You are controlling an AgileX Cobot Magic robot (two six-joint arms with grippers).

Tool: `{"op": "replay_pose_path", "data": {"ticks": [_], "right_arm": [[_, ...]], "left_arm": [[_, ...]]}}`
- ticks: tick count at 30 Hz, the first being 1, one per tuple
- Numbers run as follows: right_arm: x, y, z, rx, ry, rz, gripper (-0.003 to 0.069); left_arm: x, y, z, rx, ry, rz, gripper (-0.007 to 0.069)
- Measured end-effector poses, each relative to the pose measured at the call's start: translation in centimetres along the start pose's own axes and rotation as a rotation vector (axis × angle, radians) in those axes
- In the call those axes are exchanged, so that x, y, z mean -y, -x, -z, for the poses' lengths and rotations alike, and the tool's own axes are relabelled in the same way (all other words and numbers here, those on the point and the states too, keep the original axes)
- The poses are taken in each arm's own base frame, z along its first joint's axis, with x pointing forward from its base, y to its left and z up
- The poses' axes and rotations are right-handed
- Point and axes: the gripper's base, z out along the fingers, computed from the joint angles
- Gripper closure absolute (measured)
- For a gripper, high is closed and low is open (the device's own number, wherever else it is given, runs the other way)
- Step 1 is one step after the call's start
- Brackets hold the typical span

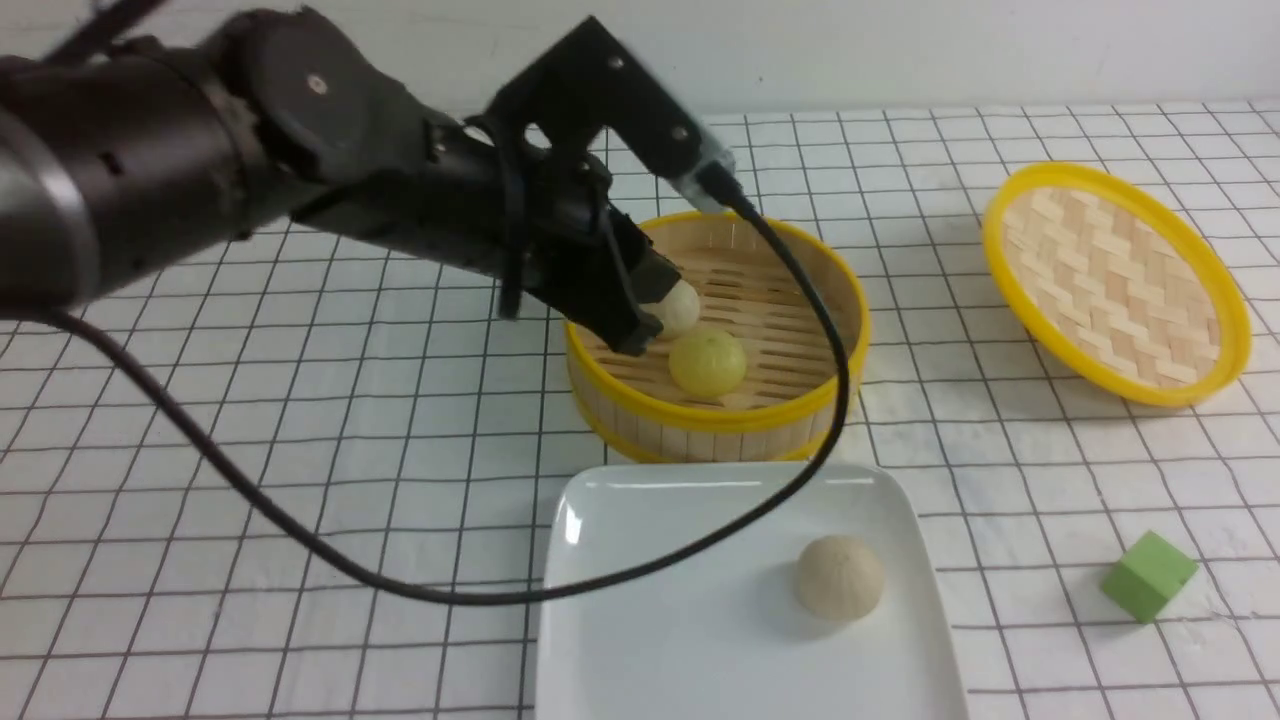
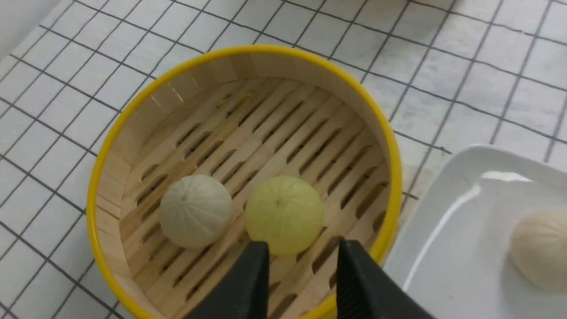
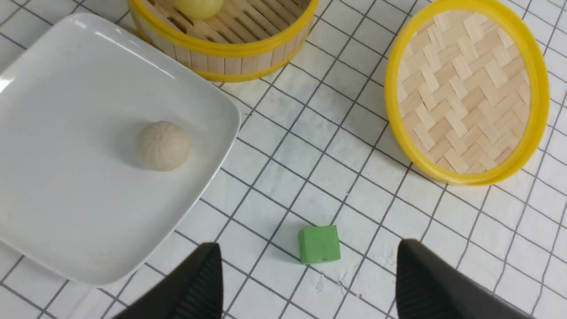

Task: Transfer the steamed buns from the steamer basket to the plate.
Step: Use the left arm to grab the steamed stuffed bun that is closest to it

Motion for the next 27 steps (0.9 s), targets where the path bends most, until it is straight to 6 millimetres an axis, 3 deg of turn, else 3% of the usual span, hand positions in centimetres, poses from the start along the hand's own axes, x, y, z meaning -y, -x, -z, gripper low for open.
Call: {"op": "replay_pose_path", "data": {"ticks": [5,15,20,27], "right_arm": [[0.0,-0.1,0.0,-0.014,0.001,0.001,0.0147],[0.0,-0.2,0.1,-0.013,0.003,0.000,0.0147],[-0.1,-0.3,0.3,-0.007,0.002,0.001,0.0147],[-0.1,-0.3,0.3,-0.010,0.003,0.001,0.0147]], "left_arm": [[-0.8,-0.5,-3.1,-0.020,0.037,-0.009,0.0377],[-1.6,-1.4,-9.6,-0.102,-0.050,0.026,0.0377],[-1.4,-2.4,-11.5,-0.142,-0.085,0.039,0.0377],[-1.2,-3.2,-12.5,-0.166,-0.098,0.043,0.0377]]}}
